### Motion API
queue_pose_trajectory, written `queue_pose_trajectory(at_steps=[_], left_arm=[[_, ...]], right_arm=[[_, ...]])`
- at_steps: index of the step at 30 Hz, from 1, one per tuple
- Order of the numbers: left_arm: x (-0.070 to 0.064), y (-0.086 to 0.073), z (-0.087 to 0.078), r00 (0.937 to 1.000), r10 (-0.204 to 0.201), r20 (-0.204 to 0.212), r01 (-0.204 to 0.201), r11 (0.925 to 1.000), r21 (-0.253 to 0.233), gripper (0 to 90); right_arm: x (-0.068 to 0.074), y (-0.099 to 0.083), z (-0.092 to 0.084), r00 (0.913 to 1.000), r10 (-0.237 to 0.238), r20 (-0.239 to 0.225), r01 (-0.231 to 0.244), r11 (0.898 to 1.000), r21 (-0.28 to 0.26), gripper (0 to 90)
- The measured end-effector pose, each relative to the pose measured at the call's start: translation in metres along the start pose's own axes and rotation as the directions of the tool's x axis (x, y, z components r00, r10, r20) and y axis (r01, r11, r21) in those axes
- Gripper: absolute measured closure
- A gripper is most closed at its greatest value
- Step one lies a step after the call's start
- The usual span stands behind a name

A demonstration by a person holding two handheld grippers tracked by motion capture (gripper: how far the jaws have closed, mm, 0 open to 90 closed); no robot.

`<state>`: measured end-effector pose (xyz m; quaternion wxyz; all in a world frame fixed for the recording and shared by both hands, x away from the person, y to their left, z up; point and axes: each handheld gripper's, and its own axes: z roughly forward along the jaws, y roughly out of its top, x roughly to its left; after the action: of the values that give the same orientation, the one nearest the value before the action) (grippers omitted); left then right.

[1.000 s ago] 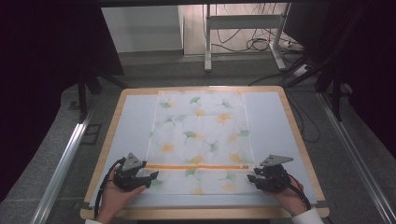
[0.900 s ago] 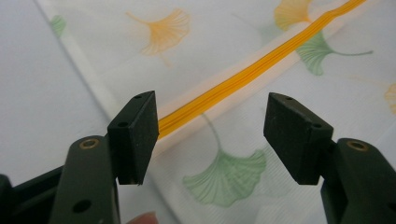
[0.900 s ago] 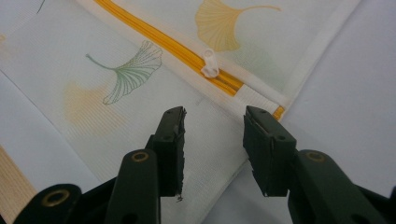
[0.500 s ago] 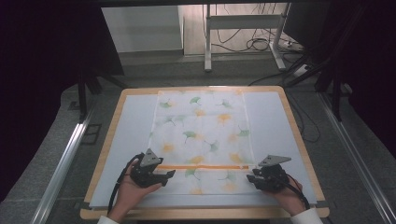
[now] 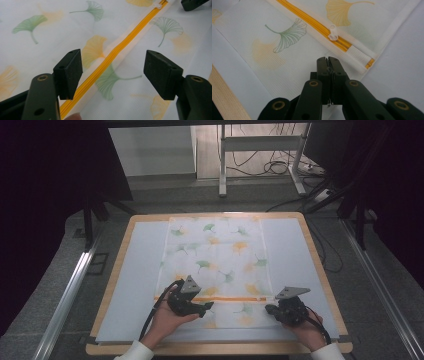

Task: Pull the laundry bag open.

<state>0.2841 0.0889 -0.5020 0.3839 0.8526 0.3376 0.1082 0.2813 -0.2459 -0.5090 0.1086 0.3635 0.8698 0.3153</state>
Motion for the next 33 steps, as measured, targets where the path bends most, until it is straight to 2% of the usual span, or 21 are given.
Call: queue_pose_trajectory(at_steps=[13,17,24,33], left_arm=[[-0.019,0.041,0.037,0.9964,0.037,0.076,-0.037,0.9993,0.003,37.5],[-0.028,0.053,0.05,0.9917,0.08,0.1,-0.081,0.9967,0.001,38.3],[-0.033,0.066,0.064,0.9869,0.076,0.142,-0.077,0.997,0.003,40.3],[-0.038,0.084,0.073,0.9814,0.117,0.152,-0.122,0.9922,0.024,43.5]], right_arm=[[0.003,-0.001,0.002,0.9997,-0.023,-0.007,0.023,1.0,0.019,89.2],[0.003,-0.001,0.002,0.9995,-0.031,-0.006,0.031,0.999,0.021,89.2],[0.003,-0.002,0.003,0.9994,-0.033,-0.009,0.034,0.999,0.03,89.2],[0.003,-0.002,0.003,0.9994,-0.034,-0.012,0.034,0.999,0.032,89.2]])
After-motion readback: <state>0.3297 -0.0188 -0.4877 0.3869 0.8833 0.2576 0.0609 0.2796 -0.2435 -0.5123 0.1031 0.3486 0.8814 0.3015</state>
